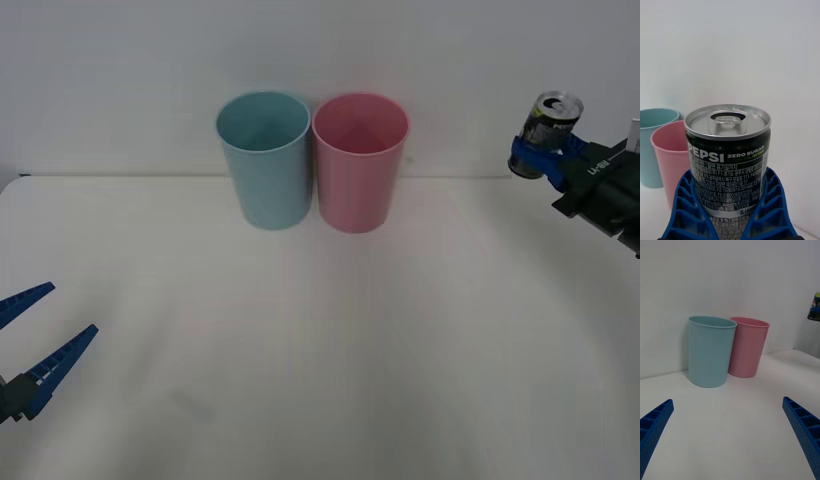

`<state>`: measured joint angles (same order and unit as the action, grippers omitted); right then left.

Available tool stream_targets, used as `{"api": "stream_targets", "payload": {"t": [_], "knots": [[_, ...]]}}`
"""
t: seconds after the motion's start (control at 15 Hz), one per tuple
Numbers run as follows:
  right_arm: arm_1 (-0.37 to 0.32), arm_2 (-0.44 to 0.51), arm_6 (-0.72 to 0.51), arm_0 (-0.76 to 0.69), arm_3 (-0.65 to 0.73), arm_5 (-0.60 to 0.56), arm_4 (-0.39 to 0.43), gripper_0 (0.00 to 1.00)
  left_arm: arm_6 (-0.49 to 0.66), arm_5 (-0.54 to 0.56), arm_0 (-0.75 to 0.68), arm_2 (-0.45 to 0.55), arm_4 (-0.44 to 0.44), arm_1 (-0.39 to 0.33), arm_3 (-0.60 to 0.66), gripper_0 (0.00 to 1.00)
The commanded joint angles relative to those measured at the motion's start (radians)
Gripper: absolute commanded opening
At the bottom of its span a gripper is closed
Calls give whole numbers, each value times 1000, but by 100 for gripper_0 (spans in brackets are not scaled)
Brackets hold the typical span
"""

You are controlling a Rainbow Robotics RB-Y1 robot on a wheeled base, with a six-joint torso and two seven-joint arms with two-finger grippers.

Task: Grasp the object on the table and drop it into the matching bin: aluminum can to the light blue bin, PET bottle to the pink bin.

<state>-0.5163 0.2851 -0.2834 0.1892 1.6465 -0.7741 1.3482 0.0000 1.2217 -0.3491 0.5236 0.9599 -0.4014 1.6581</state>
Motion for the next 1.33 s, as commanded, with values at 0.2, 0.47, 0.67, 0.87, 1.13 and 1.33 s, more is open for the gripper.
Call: {"api": "stream_targets", "payload": {"t": [0.2, 0.47, 0.67, 0.87, 1.13, 1.33], "knots": [[2, -104, -76, 171, -71, 16, 66, 0, 0, 0, 0, 0, 0, 0, 0, 100], [38, -167, -82, 406, -291, 16, 105, 0, 0, 0, 0, 0, 0, 0, 0, 100], [87, -196, -88, 542, -433, 15, 137, 0, 0, 0, 0, 0, 0, 0, 0, 100], [128, -222, -80, 636, -548, 16, 138, 0, 0, 0, 0, 0, 0, 0, 0, 100], [193, -258, -69, 723, -665, 26, 137, 0, 0, 0, 0, 0, 0, 0, 0, 100], [234, -327, -66, 757, -699, 111, 137, 0, 0, 0, 0, 0, 0, 0, 0, 100]]}}
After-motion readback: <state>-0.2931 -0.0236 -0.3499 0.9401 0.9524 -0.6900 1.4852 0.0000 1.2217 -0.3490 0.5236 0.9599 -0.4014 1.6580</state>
